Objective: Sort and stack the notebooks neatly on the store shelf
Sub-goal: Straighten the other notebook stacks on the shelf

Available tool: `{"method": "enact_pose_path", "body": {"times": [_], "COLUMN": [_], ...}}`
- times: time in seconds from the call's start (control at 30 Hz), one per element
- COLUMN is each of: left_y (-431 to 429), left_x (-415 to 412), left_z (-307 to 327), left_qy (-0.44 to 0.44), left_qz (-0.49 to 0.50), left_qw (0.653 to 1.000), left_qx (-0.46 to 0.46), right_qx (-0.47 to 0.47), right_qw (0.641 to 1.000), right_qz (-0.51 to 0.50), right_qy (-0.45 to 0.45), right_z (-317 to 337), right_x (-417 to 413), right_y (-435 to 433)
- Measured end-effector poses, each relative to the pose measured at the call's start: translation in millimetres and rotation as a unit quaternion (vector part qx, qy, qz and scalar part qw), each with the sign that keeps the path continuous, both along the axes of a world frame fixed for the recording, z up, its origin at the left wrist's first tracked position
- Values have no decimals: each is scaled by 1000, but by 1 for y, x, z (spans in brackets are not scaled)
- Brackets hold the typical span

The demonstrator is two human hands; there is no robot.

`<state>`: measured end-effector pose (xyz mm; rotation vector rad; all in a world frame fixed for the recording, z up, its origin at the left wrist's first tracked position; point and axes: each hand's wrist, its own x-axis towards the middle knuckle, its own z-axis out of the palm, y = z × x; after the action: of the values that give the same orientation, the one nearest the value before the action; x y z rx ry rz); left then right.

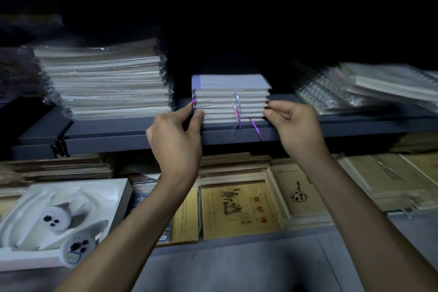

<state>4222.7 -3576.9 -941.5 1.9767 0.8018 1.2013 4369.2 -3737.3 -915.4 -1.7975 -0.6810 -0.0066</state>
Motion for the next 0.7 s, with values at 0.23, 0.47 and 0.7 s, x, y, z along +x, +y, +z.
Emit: {"method": "enact_pose_path", "body": {"times": [0.23, 0.47, 0.7], "left_y": [-5, -8, -8], "left_x": [2, 4, -2], "left_z": [-1, 1, 6], "left_qy": [-14, -24, 45], "left_qz": [17, 30, 21], "left_qw": [1000, 999, 999], "left_qx": [8, 8, 16], "right_qx": [14, 4, -28], "right_qw": [999, 998, 999], "right_qz": [-19, -45, -22], "right_qy": [-26, -51, -5], "right_z": [-2, -2, 7], "right_x": [-3, -6, -10], "right_y": [2, 5, 2]}}
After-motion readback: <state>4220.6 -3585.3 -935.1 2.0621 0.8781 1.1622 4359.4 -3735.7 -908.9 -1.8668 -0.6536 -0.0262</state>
